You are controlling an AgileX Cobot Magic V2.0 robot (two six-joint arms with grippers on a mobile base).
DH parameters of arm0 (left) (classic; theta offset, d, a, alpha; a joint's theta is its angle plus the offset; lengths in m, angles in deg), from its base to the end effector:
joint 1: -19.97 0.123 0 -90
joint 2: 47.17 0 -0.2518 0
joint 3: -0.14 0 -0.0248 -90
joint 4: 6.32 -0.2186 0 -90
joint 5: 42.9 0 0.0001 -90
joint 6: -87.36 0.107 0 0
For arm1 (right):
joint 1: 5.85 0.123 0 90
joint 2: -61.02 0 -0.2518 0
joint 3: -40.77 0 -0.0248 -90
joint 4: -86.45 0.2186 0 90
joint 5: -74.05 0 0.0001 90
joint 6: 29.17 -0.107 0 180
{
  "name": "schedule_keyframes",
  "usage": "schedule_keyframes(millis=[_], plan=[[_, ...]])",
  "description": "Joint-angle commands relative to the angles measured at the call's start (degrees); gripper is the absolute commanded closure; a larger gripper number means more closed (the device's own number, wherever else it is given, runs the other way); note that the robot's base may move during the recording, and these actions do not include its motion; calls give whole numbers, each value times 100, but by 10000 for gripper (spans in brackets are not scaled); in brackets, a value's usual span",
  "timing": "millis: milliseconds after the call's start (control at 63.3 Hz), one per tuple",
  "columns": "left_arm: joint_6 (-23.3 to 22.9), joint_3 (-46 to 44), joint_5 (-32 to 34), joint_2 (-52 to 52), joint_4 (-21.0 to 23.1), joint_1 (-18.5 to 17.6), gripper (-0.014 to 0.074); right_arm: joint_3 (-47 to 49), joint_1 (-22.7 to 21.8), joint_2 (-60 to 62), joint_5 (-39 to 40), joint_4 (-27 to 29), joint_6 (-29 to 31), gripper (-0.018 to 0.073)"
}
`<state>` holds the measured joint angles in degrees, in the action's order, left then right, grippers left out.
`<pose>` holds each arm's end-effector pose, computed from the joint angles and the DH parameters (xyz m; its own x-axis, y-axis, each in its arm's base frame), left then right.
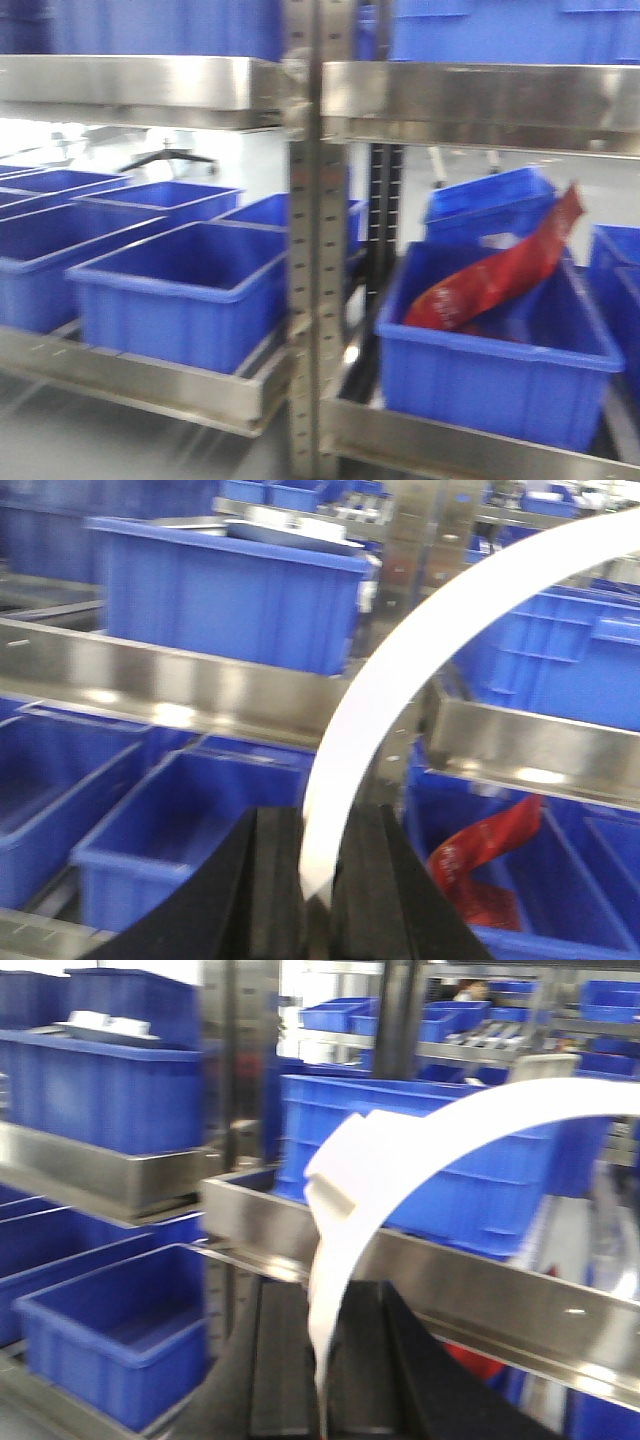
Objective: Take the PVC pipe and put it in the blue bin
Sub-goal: 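Hold the pipe clamp while the base drives to the blue-bin shelf, then move the held pipe clamp over the open blue bin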
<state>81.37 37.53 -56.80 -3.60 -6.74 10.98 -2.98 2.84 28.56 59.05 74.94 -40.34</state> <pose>0.1345 -0.0211 0.3462 -0.0983 -0.0829 -0.9917 0.1457 0.9846 -0.0968 0.1004 0.0097 0.3325 -0.0160 -0.0017 -0.9999 -0.0998 0.9950 -0.0001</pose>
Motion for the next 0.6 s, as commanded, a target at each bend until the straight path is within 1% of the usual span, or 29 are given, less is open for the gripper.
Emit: schedule_keyframes(millis=[0,585], plan=[[-18,-20,167,-41,-2,-28,707,0,-2,32,170,-58,22,728],[-18,-20,167,-41,-2,-28,707,0,-2,32,170,-58,22,728]])
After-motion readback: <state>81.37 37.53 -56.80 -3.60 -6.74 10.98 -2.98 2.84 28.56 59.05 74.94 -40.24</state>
